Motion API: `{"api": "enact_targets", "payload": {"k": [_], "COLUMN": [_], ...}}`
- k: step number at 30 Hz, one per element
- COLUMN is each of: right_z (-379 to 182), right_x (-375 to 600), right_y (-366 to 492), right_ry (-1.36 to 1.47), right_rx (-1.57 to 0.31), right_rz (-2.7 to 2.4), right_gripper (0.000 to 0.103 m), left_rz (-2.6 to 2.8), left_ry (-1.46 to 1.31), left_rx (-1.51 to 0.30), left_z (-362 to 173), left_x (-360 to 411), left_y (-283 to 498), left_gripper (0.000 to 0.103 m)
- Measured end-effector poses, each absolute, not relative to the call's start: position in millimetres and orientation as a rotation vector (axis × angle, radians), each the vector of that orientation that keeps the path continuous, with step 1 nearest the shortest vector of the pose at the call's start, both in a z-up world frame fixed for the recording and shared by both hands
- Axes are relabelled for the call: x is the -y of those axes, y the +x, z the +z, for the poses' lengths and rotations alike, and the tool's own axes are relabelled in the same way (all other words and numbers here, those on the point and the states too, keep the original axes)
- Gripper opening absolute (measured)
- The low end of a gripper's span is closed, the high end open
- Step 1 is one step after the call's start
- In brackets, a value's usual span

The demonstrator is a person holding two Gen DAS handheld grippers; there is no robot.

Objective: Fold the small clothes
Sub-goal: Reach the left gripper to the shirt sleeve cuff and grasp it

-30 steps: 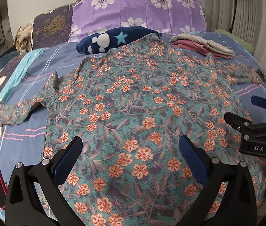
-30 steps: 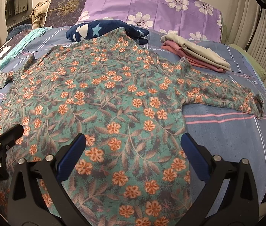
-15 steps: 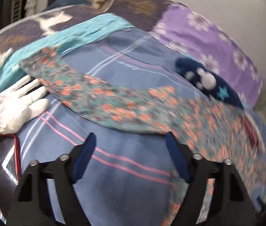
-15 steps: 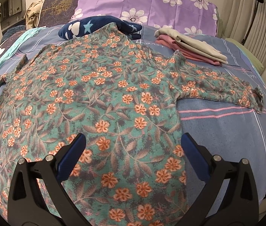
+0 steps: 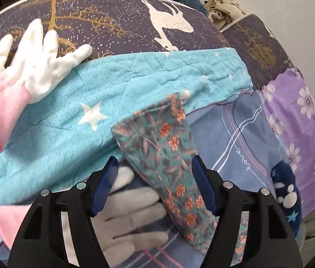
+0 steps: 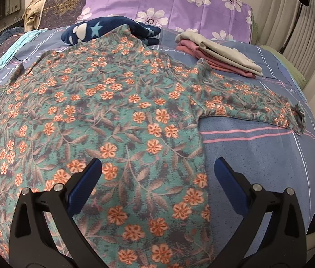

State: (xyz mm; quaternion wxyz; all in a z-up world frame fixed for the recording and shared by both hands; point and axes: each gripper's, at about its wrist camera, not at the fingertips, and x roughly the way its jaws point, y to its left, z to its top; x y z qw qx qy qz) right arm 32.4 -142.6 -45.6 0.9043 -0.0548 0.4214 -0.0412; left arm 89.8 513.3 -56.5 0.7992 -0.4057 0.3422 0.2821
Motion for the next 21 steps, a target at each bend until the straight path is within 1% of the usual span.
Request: {"api": "enact_targets", "payload": {"k": [1, 2, 3, 4, 5, 8, 12, 15, 17, 21], "right_z": [-46.1, -46.8, -47.0, -47.1, -47.0, -46.5, -47.0, -43.7, -41.2, -39.0], "right_x": [142.2, 141.5, 140.7, 139.5, 138.1, 135.2, 136.3, 136.1, 136.2, 142.0], "right_y": [33.7, 35.6, 36.7, 37.5, 38.0, 38.4, 43.3, 45.2, 45.6, 44.0], "right_ry": [-0.112, -0.112, -0.112, -0.113, -0.118, -0.135, -0.122, -0.102, -0.093, -0.067], "right_rx": [-0.873, -0.877, -0.879, -0.880, -0.880, -0.872, -0.874, -0.863, -0.854, -0.854], "right_rz": [-0.086, -0.084, -0.082, -0.078, -0.072, -0.065, -0.066, -0.057, -0.049, -0.047], "right_gripper": [0.101, 0.101, 0.101, 0.101, 0.101, 0.101, 0.101, 0.101, 0.101, 0.101], "left_rz": [0.600, 0.592, 0.590, 0.593, 0.595, 0.556, 0.352, 0.132, -0.050, -0.310], "left_ry": [-0.868, -0.858, -0.840, -0.813, -0.787, -0.676, -0.533, -0.388, -0.307, -0.214], "left_rx": [-0.731, -0.729, -0.733, -0.732, -0.726, -0.684, -0.634, -0.598, -0.590, -0.618], "left_z": [-56.8, -57.1, -56.7, -53.7, -49.0, -21.1, 32.2, 71.2, 89.3, 87.1], "left_x": [-511.3, -511.5, -507.8, -505.1, -504.3, -486.1, -413.2, -321.3, -244.5, -124.5], "left_y": [90.5, 92.2, 96.7, 99.9, 101.1, 112.2, 131.6, 145.5, 152.3, 158.2], "left_gripper": [0.064, 0.043, 0.015, 0.005, 0.003, 0.003, 0.003, 0.003, 0.003, 0.003]}}
